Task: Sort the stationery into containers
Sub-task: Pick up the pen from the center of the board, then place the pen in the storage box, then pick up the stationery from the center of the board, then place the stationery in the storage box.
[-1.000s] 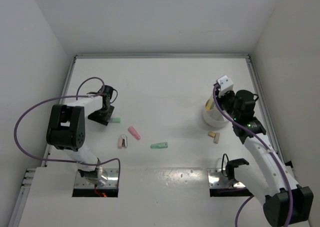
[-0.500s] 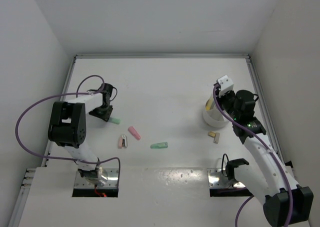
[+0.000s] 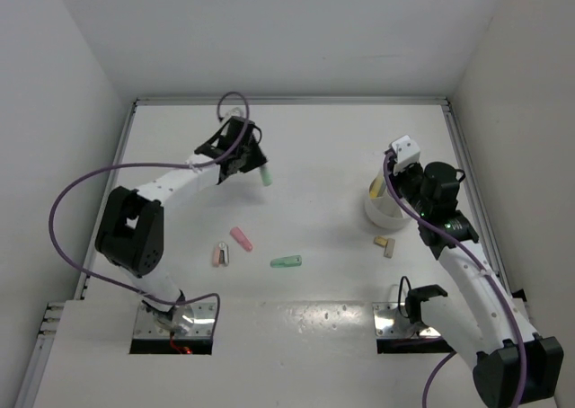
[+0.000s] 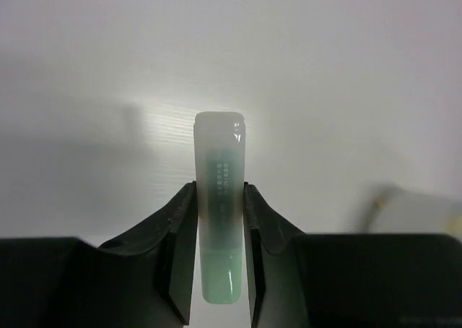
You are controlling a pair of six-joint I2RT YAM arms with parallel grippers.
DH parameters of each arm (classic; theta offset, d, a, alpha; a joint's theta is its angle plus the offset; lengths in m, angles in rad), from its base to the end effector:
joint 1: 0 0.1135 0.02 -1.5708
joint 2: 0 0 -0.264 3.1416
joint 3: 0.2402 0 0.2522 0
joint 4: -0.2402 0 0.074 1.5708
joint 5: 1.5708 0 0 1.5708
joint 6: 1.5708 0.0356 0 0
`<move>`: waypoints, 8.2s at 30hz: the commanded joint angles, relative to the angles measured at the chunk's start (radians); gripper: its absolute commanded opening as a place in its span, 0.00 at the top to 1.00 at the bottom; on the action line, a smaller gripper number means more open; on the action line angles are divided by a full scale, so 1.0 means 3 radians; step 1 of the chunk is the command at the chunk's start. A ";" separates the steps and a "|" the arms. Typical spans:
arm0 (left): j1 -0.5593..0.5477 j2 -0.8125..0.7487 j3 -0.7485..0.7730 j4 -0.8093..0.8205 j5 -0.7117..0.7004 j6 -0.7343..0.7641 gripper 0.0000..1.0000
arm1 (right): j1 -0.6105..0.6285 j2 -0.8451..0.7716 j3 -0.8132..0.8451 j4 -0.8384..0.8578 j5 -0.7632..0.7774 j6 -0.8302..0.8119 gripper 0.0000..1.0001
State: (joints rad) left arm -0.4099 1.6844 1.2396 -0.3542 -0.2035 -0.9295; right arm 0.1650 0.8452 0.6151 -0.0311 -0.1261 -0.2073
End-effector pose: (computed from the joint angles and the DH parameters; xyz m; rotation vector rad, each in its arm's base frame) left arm 0.3448 -0.1420 0.2465 -0.7083 2.2797 -0.4106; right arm 0.1991 0.0377 0.2853 -0.4255 1.7806 0.0857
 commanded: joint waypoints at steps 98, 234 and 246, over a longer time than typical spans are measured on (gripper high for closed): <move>-0.1247 0.2449 0.1365 0.4172 0.2458 0.0818 0.57 | -0.0018 0.0051 -0.0041 0.0155 -0.0127 -0.0178 1.00; 0.0799 -0.2583 -0.1544 0.0127 0.0704 0.1027 0.22 | 0.0039 0.1299 0.0813 0.0135 0.2104 0.0420 1.00; 0.0799 -0.2613 -0.1545 0.0127 0.0801 0.1027 0.22 | -0.0238 0.1544 0.0593 0.0364 0.1249 0.0420 1.00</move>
State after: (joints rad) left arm -0.1749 0.9161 0.7784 -0.3496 0.0132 -0.6323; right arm 0.1036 1.3018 0.8101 0.0082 0.3363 -0.0956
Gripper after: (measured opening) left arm 0.783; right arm 0.210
